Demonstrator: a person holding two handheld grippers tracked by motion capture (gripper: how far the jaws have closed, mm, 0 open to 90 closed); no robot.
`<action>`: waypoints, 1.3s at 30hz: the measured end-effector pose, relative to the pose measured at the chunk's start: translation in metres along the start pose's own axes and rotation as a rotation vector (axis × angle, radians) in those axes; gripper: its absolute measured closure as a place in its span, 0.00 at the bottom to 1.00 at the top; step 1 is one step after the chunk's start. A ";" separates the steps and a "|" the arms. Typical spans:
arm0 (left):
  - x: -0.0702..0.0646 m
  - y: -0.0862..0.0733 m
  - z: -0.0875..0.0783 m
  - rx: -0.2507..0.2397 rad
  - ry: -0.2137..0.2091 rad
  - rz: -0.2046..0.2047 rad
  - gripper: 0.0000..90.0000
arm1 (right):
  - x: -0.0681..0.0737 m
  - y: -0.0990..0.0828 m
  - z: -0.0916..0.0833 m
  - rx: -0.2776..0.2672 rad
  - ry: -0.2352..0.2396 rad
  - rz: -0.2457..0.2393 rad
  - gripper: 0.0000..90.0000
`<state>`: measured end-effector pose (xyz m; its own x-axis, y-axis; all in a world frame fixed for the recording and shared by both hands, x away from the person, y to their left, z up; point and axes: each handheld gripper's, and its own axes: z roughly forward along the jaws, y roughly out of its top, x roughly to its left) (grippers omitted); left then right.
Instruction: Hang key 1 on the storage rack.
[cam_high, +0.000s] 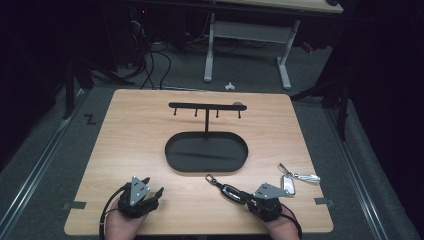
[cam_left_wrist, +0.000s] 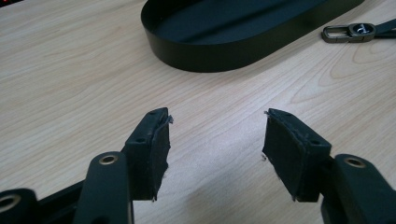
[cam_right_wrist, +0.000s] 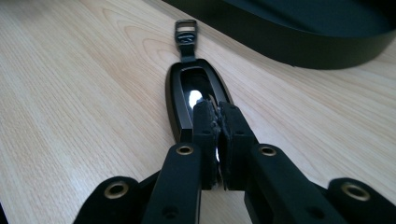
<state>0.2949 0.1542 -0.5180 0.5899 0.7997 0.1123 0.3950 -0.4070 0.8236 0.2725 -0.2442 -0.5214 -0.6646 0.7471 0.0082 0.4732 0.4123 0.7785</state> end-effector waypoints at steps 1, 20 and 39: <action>0.000 0.001 0.001 0.000 -0.005 0.000 0.46 | -0.002 -0.003 -0.003 -0.001 -0.009 0.007 0.96; -0.016 0.023 0.025 -0.029 -0.056 0.044 0.45 | -0.024 -0.038 -0.049 0.004 -0.107 0.114 0.94; 0.006 -0.004 -0.007 -0.013 0.021 -0.026 0.45 | -0.005 0.001 -0.005 0.006 -0.010 0.015 0.61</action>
<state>0.2917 0.1643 -0.5170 0.5643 0.8192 0.1021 0.4009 -0.3801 0.8335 0.2731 -0.2505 -0.5176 -0.6518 0.7583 0.0141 0.4865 0.4038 0.7748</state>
